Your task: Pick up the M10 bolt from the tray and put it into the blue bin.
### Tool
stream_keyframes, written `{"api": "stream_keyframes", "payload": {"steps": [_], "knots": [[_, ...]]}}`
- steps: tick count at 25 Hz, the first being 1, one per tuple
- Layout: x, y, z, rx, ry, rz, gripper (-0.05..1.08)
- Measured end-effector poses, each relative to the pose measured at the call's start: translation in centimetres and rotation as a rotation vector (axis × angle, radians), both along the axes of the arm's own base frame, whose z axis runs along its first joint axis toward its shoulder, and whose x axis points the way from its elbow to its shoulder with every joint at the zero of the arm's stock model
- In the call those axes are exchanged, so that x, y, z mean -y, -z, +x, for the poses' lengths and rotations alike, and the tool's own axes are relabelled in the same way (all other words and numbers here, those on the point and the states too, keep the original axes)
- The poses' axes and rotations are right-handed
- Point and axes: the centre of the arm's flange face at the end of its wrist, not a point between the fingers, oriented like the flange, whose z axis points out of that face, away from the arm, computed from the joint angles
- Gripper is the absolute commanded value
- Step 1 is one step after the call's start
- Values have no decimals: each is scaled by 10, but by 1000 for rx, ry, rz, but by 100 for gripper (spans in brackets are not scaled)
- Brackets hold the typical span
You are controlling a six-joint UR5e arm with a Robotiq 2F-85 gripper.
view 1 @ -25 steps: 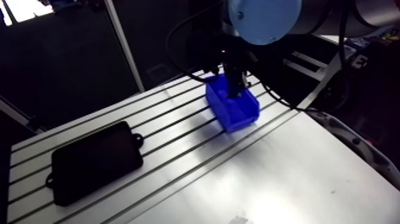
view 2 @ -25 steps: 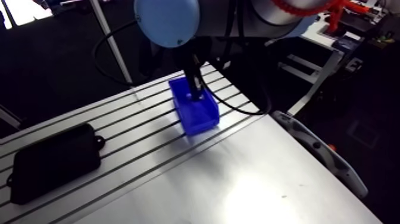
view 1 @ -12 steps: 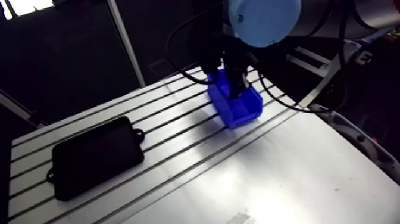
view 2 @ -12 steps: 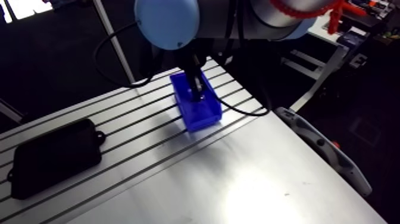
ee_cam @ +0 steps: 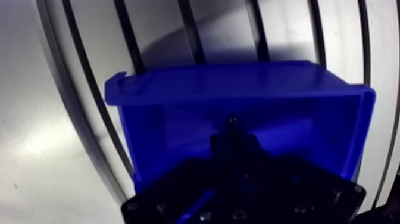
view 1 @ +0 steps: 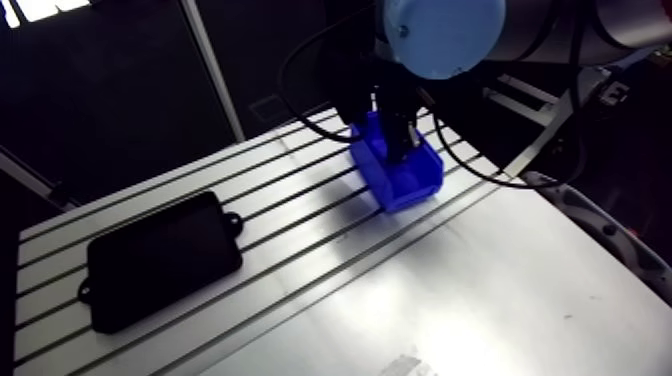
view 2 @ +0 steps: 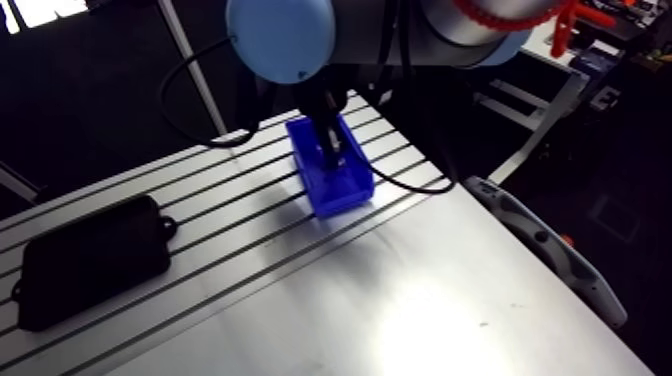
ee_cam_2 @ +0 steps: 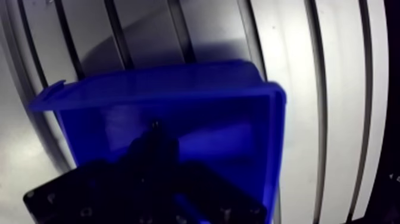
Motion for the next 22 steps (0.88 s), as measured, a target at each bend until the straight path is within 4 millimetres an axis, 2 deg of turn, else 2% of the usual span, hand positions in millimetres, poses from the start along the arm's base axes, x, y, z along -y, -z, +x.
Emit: {"api": "stream_keyframes", "payload": {"steps": [6, 8, 14, 22], "knots": [[4, 0, -1, 0, -7, -1, 65], [6, 0, -2, 0, -10, 0, 45], [8, -1, -3, -2, -10, 1, 4], [8, -12, -8, -41, -2, 26, 1]]}}
